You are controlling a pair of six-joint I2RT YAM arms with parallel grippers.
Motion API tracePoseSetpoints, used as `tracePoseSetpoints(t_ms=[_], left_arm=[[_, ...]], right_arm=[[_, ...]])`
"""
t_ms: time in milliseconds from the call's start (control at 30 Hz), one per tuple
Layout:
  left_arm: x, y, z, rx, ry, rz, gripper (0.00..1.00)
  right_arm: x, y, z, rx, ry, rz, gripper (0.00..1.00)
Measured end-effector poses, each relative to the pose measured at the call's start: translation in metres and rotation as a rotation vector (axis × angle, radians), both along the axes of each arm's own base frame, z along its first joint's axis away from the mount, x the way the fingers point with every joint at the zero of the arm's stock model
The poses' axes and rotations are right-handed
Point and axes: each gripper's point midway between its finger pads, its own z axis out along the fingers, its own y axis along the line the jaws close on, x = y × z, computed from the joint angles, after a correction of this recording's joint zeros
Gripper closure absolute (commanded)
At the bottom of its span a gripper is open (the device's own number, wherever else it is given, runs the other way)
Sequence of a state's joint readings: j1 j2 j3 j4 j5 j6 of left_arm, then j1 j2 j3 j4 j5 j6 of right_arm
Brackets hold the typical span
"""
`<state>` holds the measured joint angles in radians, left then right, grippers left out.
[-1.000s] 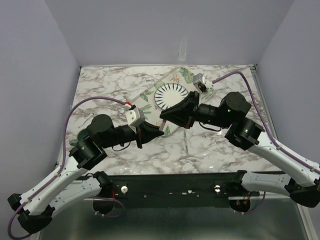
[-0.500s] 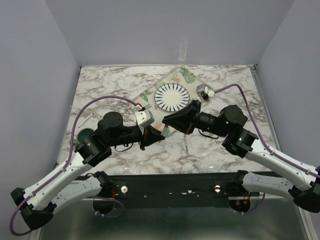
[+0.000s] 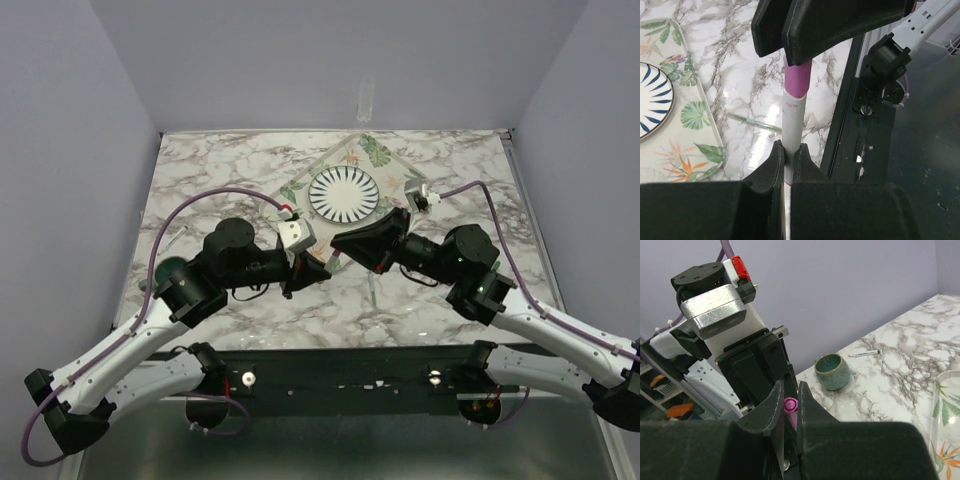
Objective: Insert the pens into the pen caps
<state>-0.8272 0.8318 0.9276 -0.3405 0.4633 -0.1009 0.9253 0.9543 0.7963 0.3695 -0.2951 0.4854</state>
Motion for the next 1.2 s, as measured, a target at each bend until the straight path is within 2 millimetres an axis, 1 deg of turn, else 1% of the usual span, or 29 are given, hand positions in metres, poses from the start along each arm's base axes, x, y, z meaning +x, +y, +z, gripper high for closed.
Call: tracePoseSetpoints(t_ms=[133, 233, 367, 600, 700, 833, 900, 1067, 1200], left_arm=[[0.001, 0.000, 0.005, -0.002, -0.018, 0.001, 1.00], [0.002, 0.000, 0.004, 0.000, -0.017, 0.002, 1.00], [0.002, 0.000, 0.000, 0.013, -0.008, 0.002, 1.00], [0.000, 0.009, -0.002, 0.071, 0.000, 0.013, 1.00], [0.003, 0.010, -0.001, 0.077, -0.011, 0.028, 1.00], [0.004, 0.012, -0.003, 0.088, -0.013, 0.035, 1.00], [0.004, 0.015, -0.008, 0.111, -0.003, 0.044, 1.00], [0.002, 0.027, -0.026, 0.196, 0.041, 0.072, 1.00], [0.002, 0.034, -0.030, 0.242, 0.053, 0.090, 1.00]], right_arm=[[0.000, -0.003, 0.003, -0.003, -0.007, -0.029, 0.99], [0.000, -0.001, 0.004, -0.010, -0.009, -0.054, 0.99], [-0.001, 0.004, 0.001, -0.030, -0.019, -0.078, 0.99], [-0.002, 0.005, -0.005, -0.094, -0.038, -0.076, 0.99], [0.000, 0.007, -0.004, -0.145, -0.024, -0.082, 0.99], [0.000, 0.007, -0.010, -0.163, 0.012, -0.082, 0.99], [0.001, 0.008, -0.016, -0.158, 0.045, -0.087, 0.99], [0.004, 0.015, -0.038, -0.151, 0.170, -0.127, 0.99], [0.004, 0.023, -0.038, -0.153, 0.210, -0.171, 0.99]])
